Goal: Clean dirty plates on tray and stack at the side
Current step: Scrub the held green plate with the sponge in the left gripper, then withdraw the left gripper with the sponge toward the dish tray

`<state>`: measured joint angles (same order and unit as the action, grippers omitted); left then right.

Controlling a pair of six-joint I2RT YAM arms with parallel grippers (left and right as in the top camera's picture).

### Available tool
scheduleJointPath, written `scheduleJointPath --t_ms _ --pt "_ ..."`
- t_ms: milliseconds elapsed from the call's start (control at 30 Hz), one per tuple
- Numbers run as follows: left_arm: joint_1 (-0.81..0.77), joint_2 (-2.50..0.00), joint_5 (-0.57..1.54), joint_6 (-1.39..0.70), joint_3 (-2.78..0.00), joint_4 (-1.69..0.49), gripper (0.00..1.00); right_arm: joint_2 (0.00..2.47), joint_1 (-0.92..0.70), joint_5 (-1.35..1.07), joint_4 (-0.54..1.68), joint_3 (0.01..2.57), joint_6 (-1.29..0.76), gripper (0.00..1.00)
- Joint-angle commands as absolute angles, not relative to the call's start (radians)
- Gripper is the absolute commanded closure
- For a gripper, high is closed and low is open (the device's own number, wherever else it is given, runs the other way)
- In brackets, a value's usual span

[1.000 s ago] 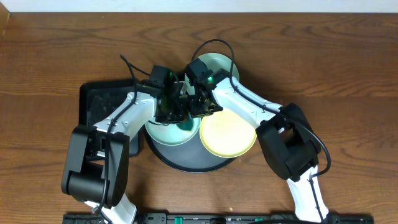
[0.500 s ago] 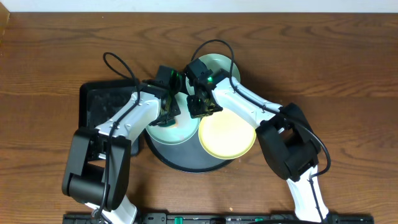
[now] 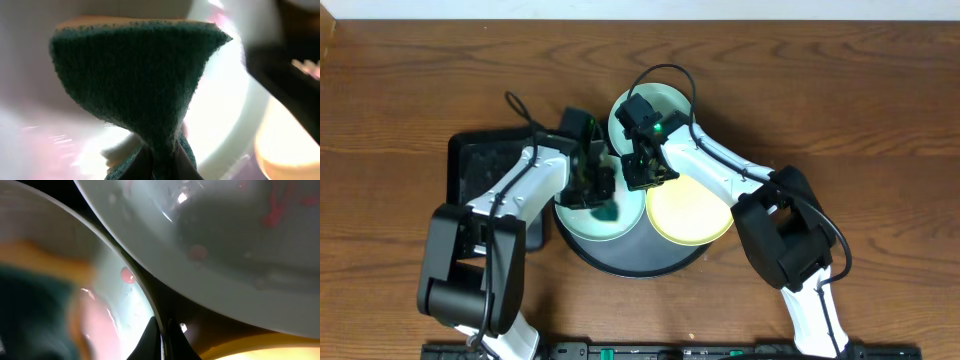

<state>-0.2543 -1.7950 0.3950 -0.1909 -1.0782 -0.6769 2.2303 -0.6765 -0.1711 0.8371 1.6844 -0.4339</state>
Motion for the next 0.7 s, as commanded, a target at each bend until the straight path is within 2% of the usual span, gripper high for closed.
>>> scheduleJointPath --t_ms 0,167,333,433,667 --pt "-0.268 -1.819 0.580 -0.036 -1.060 -0.667 0.92 2.262 -0.688 -0.169 0.846 1.686 -0.429 0.99" --pt "-0.267 -1.819 0.502 -0.051 -1.060 -0.593 0.93 2.262 -0.688 -0.169 0.846 1.686 -0.429 0.99" --pt "-0.261 -1.819 0.087 -0.310 -1.067 -0.574 0.93 2.262 -0.688 -0.169 0.846 1.686 -0.429 0.99" --pt "-0.254 -1.816 -0.059 -0.397 -1.098 -0.623 0.93 2.262 -0.688 -0.169 0.846 1.686 -0.429 0.99" --pt "-0.238 -1.814 -0.124 -0.424 -1.245 -0.795 0.92 2.262 -0.688 -0.169 0.848 1.686 -0.429 0.99"
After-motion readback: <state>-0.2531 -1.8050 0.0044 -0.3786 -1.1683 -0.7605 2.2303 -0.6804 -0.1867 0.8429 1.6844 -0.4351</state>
